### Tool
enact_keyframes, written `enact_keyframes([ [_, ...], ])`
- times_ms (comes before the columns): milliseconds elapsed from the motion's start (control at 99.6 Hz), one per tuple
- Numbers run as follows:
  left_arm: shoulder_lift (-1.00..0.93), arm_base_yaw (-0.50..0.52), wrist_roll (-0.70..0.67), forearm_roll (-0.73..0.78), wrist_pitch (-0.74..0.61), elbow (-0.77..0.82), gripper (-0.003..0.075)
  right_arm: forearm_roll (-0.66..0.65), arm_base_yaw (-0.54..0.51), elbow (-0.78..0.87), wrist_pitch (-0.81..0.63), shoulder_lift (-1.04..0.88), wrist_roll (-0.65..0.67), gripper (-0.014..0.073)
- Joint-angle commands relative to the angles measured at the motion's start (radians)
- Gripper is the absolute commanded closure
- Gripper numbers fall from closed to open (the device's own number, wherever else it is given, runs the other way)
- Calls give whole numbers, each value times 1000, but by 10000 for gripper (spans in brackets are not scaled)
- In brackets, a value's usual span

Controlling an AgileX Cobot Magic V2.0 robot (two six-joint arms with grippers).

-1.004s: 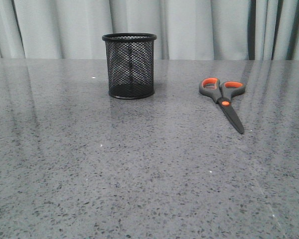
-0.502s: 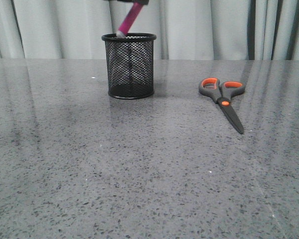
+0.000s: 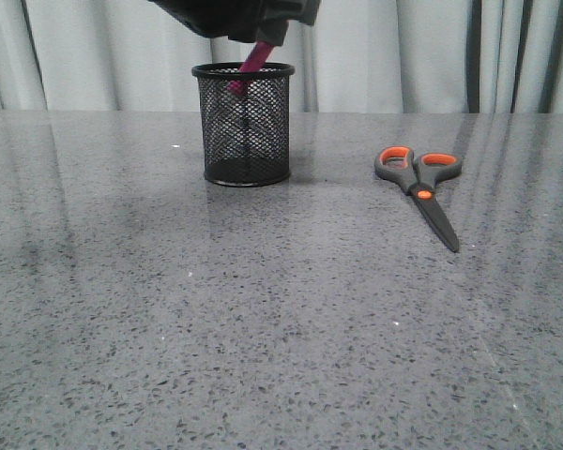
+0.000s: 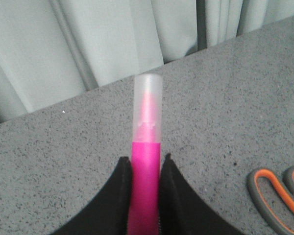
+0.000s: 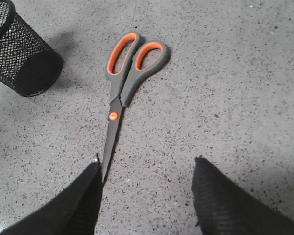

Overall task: Put pen and scissors into bin
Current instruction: 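Carry the marker above the black mesh cup and lower it in, then open the left gripper and withdraw it from the cup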

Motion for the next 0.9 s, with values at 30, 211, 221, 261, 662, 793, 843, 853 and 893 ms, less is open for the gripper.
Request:
enact_keyframes([
  [30, -43, -8, -9, -7, -36, -32, 741, 7, -6, -36, -48, 0, -5, 224],
  [211, -43, 8, -9, -7, 38, -32, 741, 7, -6, -36, -48, 0, -5, 224],
  [221, -43, 9, -9, -7, 39, -32, 741, 7, -6, -36, -48, 0, -5, 224],
  [261, -43, 16, -9, -7, 46, -32, 740, 7, -6, -36, -48, 0, -5, 224],
  [662, -55, 29, -9, -26, 63, -34, 389, 7, -6, -36, -50, 0, -5, 224],
  [793, -106, 29, -9, -26, 58, -35, 389, 7, -6, -36, -48, 0, -5, 224],
  [843, -134, 33, -9, -26, 57, -35, 389, 7, -6, -36, -48, 0, -5, 224],
  [853, -139, 33, -9, -26, 57, -35, 389, 7, -6, -36, -48, 0, -5, 224],
  [893, -167, 35, -9, -26, 54, -35, 389, 7, -6, -36, -50, 0, -5, 224],
])
